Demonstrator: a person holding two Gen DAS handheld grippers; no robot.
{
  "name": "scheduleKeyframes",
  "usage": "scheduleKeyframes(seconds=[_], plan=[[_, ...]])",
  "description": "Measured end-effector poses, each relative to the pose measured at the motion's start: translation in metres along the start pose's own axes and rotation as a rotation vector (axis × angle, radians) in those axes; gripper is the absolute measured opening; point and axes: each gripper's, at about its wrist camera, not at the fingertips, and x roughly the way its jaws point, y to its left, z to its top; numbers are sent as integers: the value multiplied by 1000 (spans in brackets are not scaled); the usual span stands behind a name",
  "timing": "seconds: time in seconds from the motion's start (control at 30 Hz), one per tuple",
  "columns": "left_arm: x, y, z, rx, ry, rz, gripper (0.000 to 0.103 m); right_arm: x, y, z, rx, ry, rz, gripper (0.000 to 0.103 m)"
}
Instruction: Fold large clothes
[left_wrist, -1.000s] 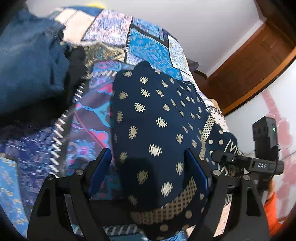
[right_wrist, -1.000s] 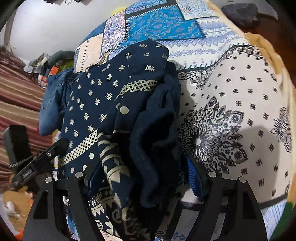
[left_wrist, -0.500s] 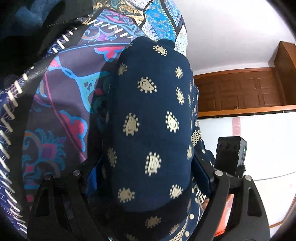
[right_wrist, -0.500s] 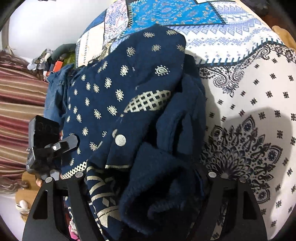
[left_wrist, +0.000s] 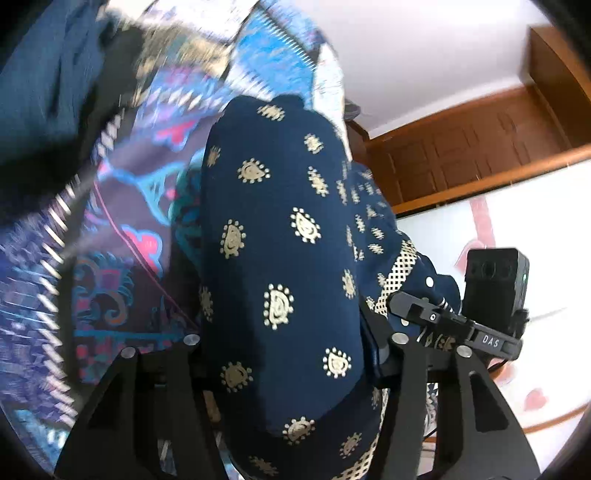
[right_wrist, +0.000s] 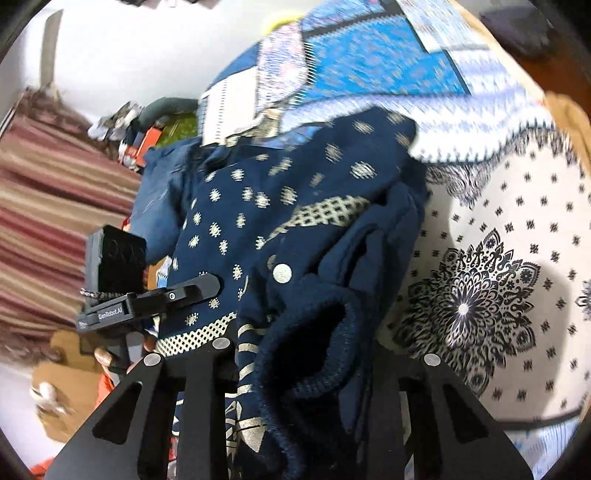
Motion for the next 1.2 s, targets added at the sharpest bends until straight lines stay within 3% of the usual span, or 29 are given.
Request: scheduleKeyframes(seconds=[0.27, 0.53, 0.73, 0.93, 1.07, 1.2], plan=[[-96, -52, 9, 168, -169, 19, 53, -28, 68, 11, -111, -91, 33, 26], [-202, -38, 37, 197, -348, 32, 53, -15, 160, 45, -275, -178, 75, 26], [-264, 0, 70, 170, -451, 91, 53, 36, 226, 73, -366, -177, 116, 26], [-285, 53, 101, 109, -484, 149, 53, 99, 258, 96, -396, -137, 138, 26], [-276, 99, 119, 54, -458, 191, 53, 138, 260, 101, -377, -100, 136, 26], [-247, 173, 127, -70, -351, 221, 55, 196, 247, 108, -346, -27, 69, 26]])
